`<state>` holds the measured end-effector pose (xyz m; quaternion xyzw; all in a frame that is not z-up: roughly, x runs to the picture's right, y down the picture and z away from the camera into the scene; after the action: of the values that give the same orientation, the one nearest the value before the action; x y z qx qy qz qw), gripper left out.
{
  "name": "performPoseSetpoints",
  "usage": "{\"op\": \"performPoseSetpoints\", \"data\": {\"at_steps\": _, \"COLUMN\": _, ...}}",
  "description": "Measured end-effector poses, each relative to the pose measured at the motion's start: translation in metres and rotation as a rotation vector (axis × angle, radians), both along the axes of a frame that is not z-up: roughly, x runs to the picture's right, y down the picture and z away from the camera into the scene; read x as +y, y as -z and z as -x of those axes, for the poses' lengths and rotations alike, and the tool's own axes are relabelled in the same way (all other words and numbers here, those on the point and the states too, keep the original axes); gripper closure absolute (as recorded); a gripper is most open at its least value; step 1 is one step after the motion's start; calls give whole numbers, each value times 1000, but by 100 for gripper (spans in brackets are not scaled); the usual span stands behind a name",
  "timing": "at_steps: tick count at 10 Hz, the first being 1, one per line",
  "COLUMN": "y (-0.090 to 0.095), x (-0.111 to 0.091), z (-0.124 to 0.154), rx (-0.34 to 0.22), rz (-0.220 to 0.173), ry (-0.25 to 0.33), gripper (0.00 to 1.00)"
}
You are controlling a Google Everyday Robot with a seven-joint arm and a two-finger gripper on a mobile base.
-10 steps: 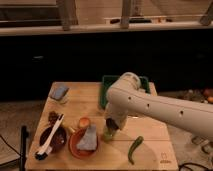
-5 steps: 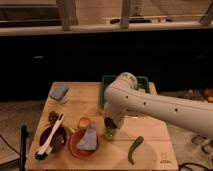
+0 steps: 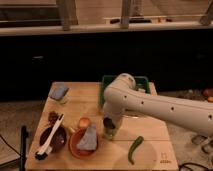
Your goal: Stack cups into tray
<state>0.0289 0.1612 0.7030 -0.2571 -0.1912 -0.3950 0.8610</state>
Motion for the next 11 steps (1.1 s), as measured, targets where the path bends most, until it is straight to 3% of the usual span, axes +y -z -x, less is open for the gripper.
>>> {"op": "performPoseSetpoints", "data": {"at_steps": 2, "y": -4, "x": 2, "z": 4, "rx": -2, "rz": 8, "ry": 7, "gripper": 84}}
{"op": "performPoseSetpoints", "data": {"at_steps": 8, "y": -9, "x": 7, "z": 5, "rx": -9, "rz": 31, "ry": 5, "gripper": 24}}
{"op": "performPoseSetpoints", "data": {"at_steps": 11, "y": -10, "x": 7, "z": 5, "rx": -12, "rz": 32, "ry": 2, "gripper": 20}}
